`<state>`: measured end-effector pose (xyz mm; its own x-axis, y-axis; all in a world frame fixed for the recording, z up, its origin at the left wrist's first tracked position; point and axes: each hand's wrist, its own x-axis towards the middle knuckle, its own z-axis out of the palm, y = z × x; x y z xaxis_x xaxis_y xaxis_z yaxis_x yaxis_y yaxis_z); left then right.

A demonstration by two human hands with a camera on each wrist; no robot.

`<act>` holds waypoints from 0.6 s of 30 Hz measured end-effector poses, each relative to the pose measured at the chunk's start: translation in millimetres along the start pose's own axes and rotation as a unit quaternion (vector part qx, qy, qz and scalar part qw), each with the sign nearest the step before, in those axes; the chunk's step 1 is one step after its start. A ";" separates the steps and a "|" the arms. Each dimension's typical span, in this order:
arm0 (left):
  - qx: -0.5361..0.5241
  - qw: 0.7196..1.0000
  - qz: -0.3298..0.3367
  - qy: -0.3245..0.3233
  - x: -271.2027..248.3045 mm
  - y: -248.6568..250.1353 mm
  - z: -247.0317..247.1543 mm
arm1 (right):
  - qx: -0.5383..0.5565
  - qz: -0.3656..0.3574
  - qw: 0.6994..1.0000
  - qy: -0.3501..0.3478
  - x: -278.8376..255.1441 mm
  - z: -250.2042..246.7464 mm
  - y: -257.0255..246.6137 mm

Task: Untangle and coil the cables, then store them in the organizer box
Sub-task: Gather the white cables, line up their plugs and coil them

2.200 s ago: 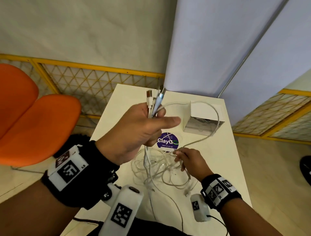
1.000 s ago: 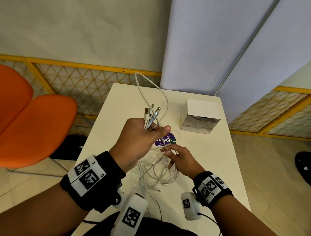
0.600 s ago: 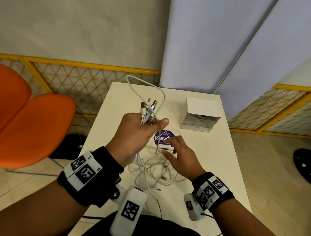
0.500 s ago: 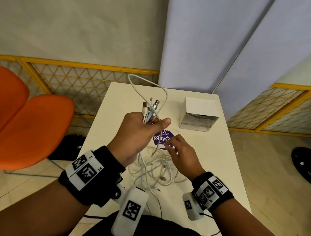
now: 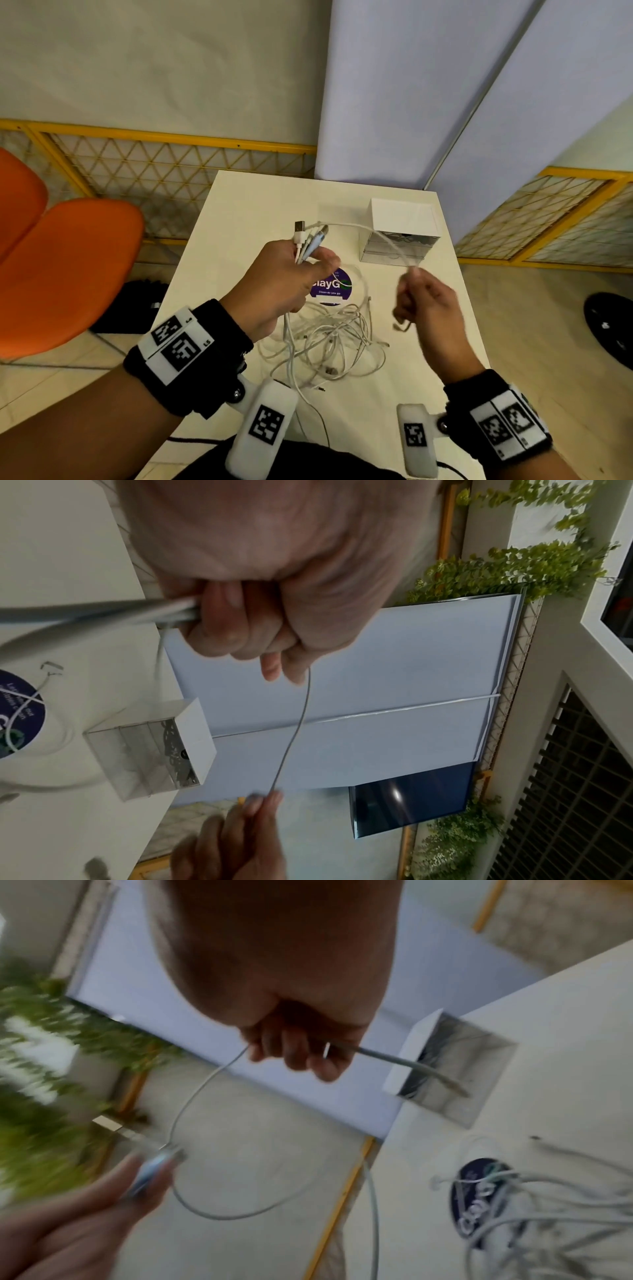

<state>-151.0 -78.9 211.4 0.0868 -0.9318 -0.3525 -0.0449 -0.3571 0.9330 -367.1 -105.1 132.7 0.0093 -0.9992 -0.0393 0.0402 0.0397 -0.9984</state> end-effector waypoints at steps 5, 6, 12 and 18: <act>-0.065 0.997 -0.037 -0.027 -2.0 3.4 -5.5 | -0.052 0.087 0.956 0.277 10.8 -94.0 67.2; -0.079 0.996 -0.036 -0.033 -2.3 4.4 -6.8 | -0.111 0.119 0.938 0.306 8.6 -115.9 85.8; -0.133 0.984 0.001 -0.119 -5.8 8.7 -7.4 | -0.435 0.396 0.795 0.150 -27.5 -177.5 140.8; -0.099 0.974 0.045 -0.197 -7.7 7.3 7.5 | -0.432 0.145 0.888 0.059 -19.4 -90.6 81.6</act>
<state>-159.5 -74.8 220.4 -0.3000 -0.9252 -0.2322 0.1626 -0.2894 0.9433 -454.5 -83.2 48.3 -0.2124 -0.9436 -0.2540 -0.7294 0.3261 -0.6014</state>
